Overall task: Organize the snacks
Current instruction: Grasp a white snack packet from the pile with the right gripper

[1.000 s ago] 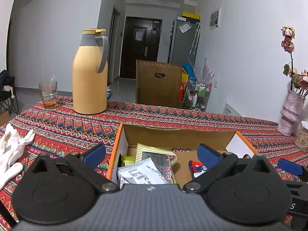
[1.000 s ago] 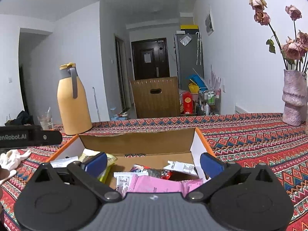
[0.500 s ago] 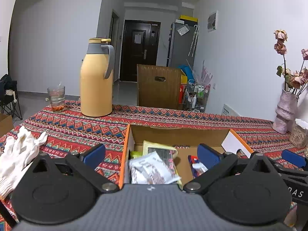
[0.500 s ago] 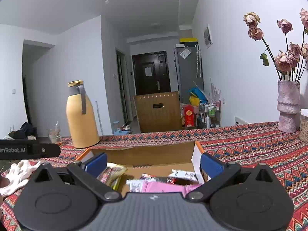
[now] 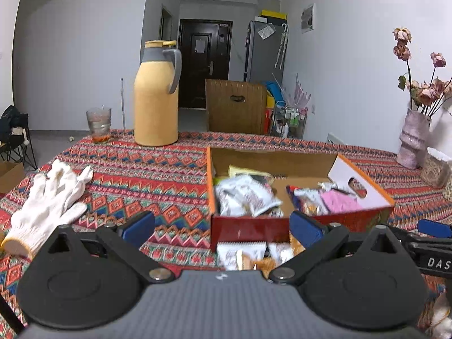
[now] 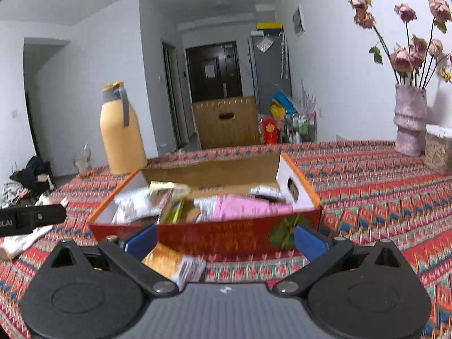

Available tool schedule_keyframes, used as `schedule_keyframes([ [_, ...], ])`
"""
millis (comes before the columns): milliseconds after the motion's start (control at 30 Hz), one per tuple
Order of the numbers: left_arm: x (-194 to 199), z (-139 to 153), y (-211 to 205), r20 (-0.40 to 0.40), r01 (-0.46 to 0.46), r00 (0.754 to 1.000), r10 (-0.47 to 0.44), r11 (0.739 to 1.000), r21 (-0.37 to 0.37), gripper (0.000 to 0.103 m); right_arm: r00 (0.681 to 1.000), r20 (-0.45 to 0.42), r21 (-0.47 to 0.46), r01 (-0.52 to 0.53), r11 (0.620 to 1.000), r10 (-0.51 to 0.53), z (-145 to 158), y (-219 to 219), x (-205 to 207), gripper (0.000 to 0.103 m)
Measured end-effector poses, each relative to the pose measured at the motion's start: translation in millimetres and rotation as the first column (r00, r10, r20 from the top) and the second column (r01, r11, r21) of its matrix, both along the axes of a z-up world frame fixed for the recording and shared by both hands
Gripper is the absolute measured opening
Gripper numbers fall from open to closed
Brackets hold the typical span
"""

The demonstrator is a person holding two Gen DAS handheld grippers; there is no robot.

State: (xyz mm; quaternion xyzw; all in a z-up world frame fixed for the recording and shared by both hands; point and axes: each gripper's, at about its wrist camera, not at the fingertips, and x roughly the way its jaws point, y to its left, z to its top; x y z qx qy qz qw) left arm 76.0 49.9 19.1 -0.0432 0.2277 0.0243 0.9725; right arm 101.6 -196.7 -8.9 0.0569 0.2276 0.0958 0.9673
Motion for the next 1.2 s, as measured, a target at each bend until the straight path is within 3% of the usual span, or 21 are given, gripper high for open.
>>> schedule_keyframes([
  [267, -18, -27, 18, -0.065, -0.012, 0.998, 0.01, 0.999, -0.041, 0.103, 0.994, -0.104, -0.02, -0.044, 0.999, 0.042, -26, 13, -21, 0.103],
  [733, -25, -44, 22, -0.108, 0.014, 0.994, -0.019, 0.999, -0.047, 0.103, 0.97, -0.169, -0.029, -0.182, 0.983, 0.175, -39, 49, -25, 0.102],
  [1033, -26, -50, 27, -0.124, 0.016, 0.992, -0.023, 0.998, -0.06, 0.103, 0.956, -0.207, -0.064, -0.227, 0.972, 0.21, -44, 72, -6, 0.089],
  [1200, -27, -53, 29, -0.13, 0.021, 0.991, -0.03, 0.997, -0.07, 0.103, 0.948, -0.224, -0.022, -0.239, 0.971, 0.228, -46, 73, 1, 0.078],
])
